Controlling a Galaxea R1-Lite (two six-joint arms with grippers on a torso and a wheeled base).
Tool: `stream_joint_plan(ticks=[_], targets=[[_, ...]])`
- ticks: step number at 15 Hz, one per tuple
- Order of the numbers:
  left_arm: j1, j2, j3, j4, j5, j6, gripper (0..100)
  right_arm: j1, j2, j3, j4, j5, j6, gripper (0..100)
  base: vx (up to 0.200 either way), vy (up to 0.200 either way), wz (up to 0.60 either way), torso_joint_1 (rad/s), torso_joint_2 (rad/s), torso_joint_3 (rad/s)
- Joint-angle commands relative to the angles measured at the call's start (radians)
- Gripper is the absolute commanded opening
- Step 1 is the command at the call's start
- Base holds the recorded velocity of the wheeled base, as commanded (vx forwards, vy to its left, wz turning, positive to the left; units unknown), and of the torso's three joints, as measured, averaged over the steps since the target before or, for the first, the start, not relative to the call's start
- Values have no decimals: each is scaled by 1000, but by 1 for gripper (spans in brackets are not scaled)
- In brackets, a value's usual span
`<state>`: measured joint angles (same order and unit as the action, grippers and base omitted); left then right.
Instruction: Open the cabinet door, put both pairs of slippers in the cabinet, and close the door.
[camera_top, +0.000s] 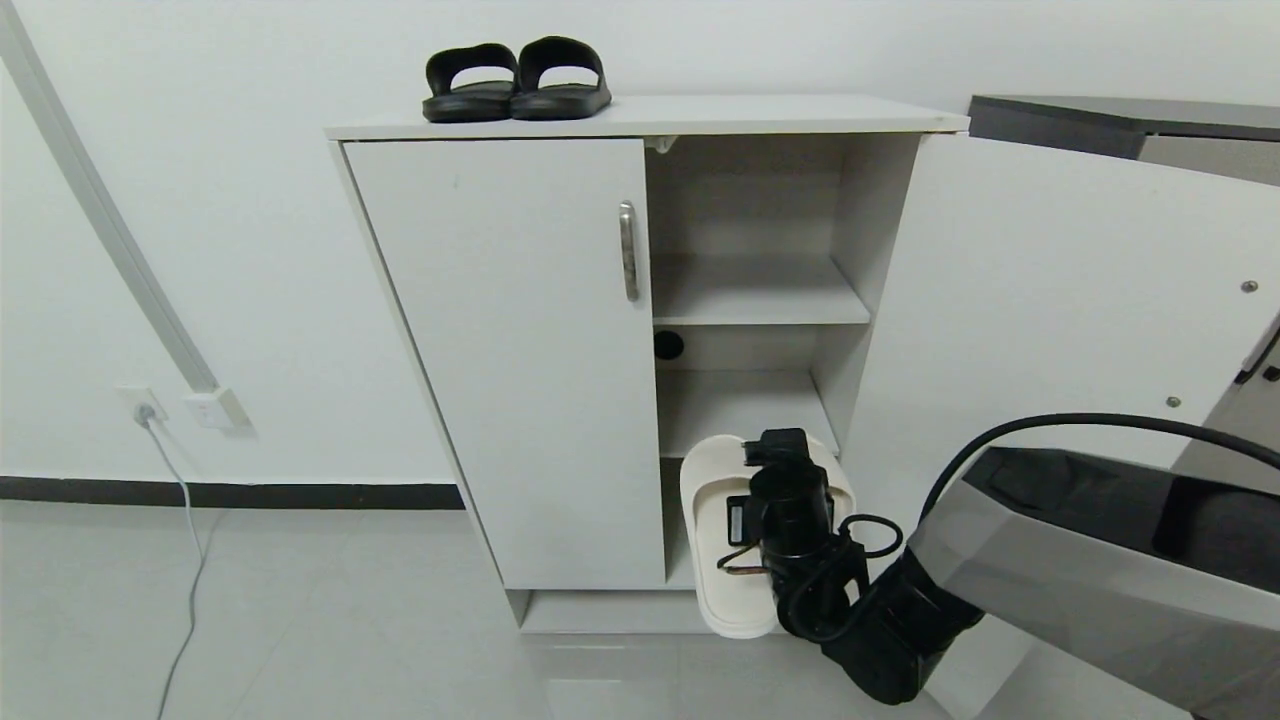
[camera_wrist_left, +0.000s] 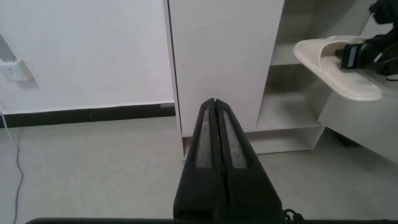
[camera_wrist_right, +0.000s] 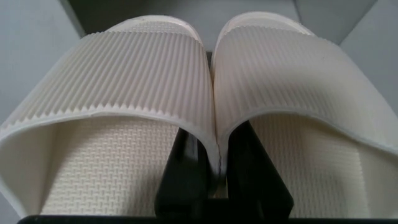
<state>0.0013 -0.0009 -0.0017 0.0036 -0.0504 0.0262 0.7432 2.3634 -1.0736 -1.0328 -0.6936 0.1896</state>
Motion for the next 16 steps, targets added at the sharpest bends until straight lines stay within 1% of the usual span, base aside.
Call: stream_joint_plan(ticks=[1,9,10,11,14,16], targets=[[0,2,0,1,0,0,0,-2,28,-5,0,0,1,0,0,0,0,0,0,0],[0,1,0,-1,0,0,0,-24,50,-14,-3,0,2,0,0,0,0,3,2,-173],[0,2,0,-1,0,0,0,-33,60,-20,-24,-3,13,0,0,0,0,2,-2,-159],[0,1,0,-1,0,0,0,-41,69,-23,-75,-14,4,0,0,0,0,7,2,-85],[0,1,0,-1,1,-2,0,-59,89,-22,-247,-26,-87,0,0,0,0,0,0,0],[0,2,0,1,1,-2,0,-61,88,-22,-267,-24,-104,0,0,0,0,0,0,0]])
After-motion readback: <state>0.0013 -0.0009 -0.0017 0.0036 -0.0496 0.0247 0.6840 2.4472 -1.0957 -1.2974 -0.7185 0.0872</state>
